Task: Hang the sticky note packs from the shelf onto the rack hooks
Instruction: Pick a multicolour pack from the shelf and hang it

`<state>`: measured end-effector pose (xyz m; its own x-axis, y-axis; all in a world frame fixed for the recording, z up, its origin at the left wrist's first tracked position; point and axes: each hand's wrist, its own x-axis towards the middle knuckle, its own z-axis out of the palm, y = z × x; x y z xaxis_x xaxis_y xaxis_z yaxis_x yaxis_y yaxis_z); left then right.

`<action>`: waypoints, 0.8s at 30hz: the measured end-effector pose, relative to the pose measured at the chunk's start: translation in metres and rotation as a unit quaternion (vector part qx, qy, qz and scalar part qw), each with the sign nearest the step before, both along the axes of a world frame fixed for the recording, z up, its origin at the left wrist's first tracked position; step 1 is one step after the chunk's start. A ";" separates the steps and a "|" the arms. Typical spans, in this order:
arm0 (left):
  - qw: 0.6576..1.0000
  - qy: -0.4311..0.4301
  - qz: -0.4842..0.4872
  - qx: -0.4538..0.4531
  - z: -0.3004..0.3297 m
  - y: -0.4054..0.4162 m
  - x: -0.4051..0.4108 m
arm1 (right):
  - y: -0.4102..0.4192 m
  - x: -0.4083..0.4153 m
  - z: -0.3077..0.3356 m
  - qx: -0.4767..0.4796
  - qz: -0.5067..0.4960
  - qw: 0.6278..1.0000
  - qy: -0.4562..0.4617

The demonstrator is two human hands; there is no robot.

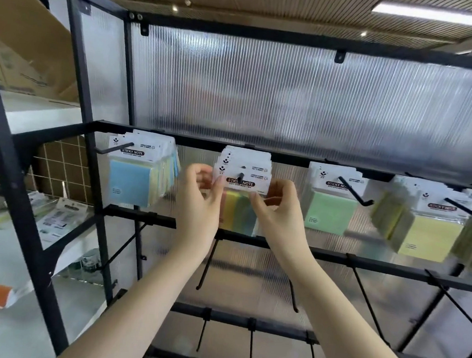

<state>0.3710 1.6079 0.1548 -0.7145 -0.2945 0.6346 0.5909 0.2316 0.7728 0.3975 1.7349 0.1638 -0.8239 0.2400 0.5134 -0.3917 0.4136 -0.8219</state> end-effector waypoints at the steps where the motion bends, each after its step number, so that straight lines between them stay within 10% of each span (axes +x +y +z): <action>1: 1.000 -0.008 0.000 -0.005 -0.003 0.001 -0.003 | 0.001 -0.002 -0.003 0.005 -0.005 1.000 -0.009; 24: 0.992 -0.111 0.001 -0.060 -0.025 0.005 -0.017 | 0.020 -0.025 -0.028 0.037 -0.005 0.992 -0.121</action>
